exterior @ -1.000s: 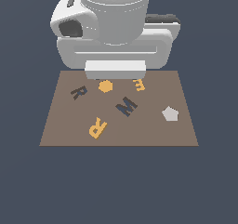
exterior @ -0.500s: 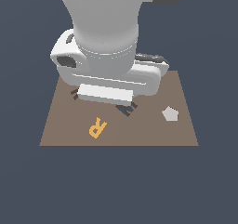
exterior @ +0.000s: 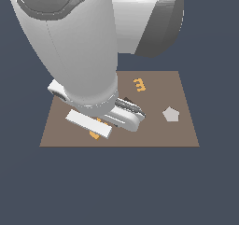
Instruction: Insert a designated object into the corresponding slot on a board.
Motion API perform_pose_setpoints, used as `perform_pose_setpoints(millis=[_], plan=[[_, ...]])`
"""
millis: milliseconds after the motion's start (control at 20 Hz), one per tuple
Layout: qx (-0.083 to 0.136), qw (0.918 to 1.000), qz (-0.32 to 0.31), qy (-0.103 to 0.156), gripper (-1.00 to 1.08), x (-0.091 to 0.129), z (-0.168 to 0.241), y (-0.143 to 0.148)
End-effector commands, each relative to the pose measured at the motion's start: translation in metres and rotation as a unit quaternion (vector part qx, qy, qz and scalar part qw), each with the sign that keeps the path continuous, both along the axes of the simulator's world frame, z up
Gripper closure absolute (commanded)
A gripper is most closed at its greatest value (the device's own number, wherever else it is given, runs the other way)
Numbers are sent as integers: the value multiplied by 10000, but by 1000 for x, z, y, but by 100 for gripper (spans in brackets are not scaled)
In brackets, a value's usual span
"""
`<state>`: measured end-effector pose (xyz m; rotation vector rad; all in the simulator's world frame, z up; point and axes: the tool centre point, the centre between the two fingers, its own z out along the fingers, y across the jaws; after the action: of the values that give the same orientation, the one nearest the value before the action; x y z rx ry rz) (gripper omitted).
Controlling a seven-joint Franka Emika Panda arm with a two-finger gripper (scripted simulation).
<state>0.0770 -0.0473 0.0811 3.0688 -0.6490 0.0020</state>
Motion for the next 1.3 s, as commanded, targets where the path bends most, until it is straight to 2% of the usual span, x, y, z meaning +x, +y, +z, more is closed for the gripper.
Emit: perform_pose_setpoints(millis=[0, 450, 1150, 1200, 1250], plan=[[7, 9997, -264, -4, -92, 8, -11, -7], [24, 9973, -740, -1, -92, 20, -30, -21], [26, 9971, -767, -1, -92, 20, -51, -22], [26, 9971, -767, -1, 108, 20, -51, -22], [26, 9971, -767, -1, 108, 20, -51, -22]])
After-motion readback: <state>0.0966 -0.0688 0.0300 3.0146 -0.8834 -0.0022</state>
